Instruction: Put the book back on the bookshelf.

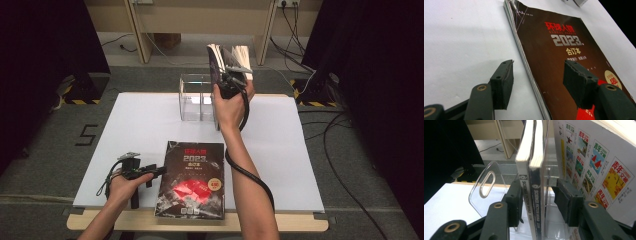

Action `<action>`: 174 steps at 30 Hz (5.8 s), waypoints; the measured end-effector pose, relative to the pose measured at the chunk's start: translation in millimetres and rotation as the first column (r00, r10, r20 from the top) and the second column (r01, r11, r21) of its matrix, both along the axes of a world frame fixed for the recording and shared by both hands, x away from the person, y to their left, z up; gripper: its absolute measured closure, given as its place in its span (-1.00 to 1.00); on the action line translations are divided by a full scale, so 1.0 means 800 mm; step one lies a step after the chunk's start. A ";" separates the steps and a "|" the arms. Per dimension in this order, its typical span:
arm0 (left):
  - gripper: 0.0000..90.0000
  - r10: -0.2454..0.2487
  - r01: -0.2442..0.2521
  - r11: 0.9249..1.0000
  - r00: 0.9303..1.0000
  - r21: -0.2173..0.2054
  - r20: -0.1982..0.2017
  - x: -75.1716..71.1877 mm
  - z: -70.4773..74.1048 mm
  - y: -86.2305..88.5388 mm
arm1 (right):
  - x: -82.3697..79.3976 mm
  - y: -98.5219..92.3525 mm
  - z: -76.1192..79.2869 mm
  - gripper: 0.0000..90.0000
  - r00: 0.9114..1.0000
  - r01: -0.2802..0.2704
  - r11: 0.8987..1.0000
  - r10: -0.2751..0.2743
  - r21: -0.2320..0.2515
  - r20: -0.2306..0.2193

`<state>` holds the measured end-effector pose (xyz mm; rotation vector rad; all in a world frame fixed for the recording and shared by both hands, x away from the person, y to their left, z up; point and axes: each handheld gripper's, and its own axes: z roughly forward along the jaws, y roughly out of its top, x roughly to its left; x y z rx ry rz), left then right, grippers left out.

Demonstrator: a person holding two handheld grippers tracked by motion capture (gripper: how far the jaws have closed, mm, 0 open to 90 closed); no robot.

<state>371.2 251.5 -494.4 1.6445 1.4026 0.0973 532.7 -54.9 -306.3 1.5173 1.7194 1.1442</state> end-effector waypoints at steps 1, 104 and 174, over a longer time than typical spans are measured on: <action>-0.09 0.002 -0.002 1.000 1.000 0.002 -0.001 0.000 0.000 0.000 | -0.001 0.000 0.000 0.29 1.000 -0.001 1.000 0.001 0.000 0.001; -0.09 -0.014 0.014 1.000 1.000 0.008 0.008 -0.001 0.000 -0.005 | -0.022 -0.003 -0.011 0.30 0.999 -0.004 1.000 0.003 -0.029 -0.037; 0.11 0.019 -0.018 0.994 1.000 0.107 -0.001 0.004 0.000 -0.014 | -0.128 -0.097 -0.146 0.28 0.951 -0.051 0.998 0.041 -0.024 -0.305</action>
